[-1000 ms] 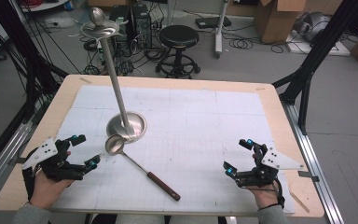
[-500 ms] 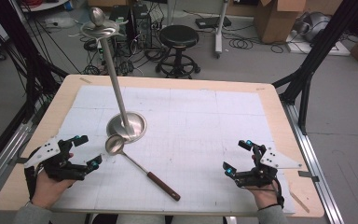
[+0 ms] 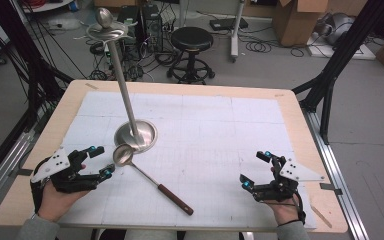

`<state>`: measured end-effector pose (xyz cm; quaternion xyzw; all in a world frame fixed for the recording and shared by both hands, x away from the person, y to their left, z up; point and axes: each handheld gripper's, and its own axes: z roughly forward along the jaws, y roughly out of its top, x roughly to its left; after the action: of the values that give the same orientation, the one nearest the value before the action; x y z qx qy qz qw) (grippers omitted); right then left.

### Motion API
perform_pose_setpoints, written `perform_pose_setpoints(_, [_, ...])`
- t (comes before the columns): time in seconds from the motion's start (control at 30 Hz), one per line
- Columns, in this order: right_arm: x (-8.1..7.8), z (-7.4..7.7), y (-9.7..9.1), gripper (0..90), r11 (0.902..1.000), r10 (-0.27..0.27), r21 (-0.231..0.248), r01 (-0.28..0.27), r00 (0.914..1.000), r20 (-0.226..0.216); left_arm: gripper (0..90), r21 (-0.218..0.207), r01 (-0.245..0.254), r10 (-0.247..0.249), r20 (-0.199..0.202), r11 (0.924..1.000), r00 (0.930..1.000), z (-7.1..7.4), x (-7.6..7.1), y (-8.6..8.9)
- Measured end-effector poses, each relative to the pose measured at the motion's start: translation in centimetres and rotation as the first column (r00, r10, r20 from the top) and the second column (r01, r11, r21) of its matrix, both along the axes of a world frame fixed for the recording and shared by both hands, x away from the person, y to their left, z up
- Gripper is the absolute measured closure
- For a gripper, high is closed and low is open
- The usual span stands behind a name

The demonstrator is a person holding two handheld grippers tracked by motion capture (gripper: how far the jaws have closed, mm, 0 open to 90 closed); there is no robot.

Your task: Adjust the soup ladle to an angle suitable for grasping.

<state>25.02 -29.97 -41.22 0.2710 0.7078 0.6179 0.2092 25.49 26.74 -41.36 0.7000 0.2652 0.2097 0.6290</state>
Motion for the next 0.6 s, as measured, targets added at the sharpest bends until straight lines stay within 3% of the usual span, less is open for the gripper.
perform_pose_setpoints(0.13, [0.0,0.0,0.1,2.1,1.0,0.004,-0.001,-0.004,1.0,-0.004,55.7,0.044,0.012,-0.012,-0.013,0.9989,0.9999,-0.1,-0.2,-0.5])
perform_pose_setpoints(0.2, [0.0,0.0,0.1,2.1,1.0,0.006,-0.006,-0.006,1.0,-0.003,70.4,0.058,-0.005,0.009,-0.072,0.9983,0.9974,-0.1,-0.1,-0.7])
perform_pose_setpoints(0.3, [0.0,-0.1,0.1,2.1,0.9999,0.008,-0.01,-0.008,0.9999,-0.012,83.1,0.072,-0.035,0.043,-0.111,0.9968,0.9929,-0.2,0.0,-1.0])
perform_pose_setpoints(0.37, [0.1,-0.1,0.1,2.1,0.9999,0.01,-0.011,-0.011,0.9999,-0.01,88.4,0.096,-0.043,0.054,-0.115,0.9944,0.9918,-0.3,0.0,-1.2])
perform_pose_setpoints(0.6, [0.0,-0.1,0.2,2.1,0.9998,0.015,-0.009,-0.015,0.9998,-0.014,89.7,0.151,-0.024,0.04,-0.106,0.9882,0.9936,-0.6,0.4,-2.0])
